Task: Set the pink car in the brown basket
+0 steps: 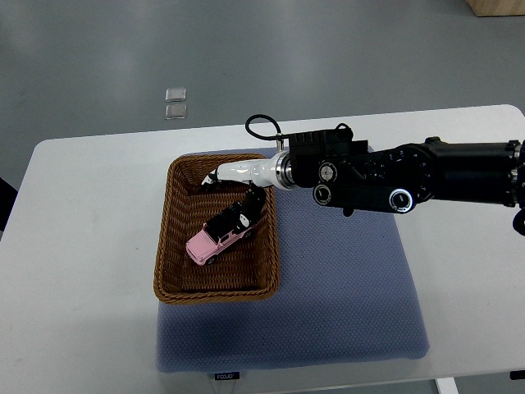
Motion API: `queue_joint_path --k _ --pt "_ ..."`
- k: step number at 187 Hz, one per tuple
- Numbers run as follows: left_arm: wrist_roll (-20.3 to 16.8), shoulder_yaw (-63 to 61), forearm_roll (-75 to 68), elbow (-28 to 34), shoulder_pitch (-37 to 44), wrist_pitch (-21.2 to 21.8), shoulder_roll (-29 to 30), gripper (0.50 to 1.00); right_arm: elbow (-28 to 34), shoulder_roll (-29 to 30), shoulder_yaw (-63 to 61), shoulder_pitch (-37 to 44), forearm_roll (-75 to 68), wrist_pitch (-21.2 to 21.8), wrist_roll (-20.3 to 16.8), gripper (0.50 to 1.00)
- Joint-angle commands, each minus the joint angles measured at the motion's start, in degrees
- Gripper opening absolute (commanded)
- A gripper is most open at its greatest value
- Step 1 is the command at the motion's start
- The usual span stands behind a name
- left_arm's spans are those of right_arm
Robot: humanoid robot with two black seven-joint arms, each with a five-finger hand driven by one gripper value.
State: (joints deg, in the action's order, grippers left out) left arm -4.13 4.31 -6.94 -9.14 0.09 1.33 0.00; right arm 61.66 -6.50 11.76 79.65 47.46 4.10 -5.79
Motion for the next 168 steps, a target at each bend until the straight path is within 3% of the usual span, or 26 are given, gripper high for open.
queue_joint_path --k 1,39,67,99,123,148,168 --pt "0.0 0.0 0.0 0.0 0.0 0.0 0.0 1.000 -0.1 -1.6 -2.3 0.1 -0.1 -0.1 0.0 0.893" --pt "0.0 0.0 0.0 0.0 0.0 0.0 0.0 1.000 -1.1 -7.5 -10.6 -2.0 -4.7 -0.2 0.1 0.893" --pt "0.0 0.0 0.0 0.0 0.0 0.0 0.0 1.000 -5.3 -11.7 -26.1 -12.3 -11.4 -0.8 1.0 0.893" --pt "0.0 0.0 0.0 0.0 0.0 0.0 0.0 1.000 -9.4 -10.8 -45.9 -25.3 -13.9 -1.6 2.1 0.893" --pt "0.0 0.0 0.0 0.0 0.0 0.0 0.0 1.000 -11.9 -9.6 -54.1 -30.5 -14.1 -3.0 3.2 0.893" --pt "0.0 0.0 0.0 0.0 0.0 0.0 0.0 1.000 -12.7 -5.5 -65.5 -37.2 -18.6 -3.4 7.8 0.891" --pt "0.0 0.0 0.0 0.0 0.0 0.0 0.0 1.000 -13.4 -3.8 -70.4 -39.5 -24.4 -3.4 8.3 0.893"
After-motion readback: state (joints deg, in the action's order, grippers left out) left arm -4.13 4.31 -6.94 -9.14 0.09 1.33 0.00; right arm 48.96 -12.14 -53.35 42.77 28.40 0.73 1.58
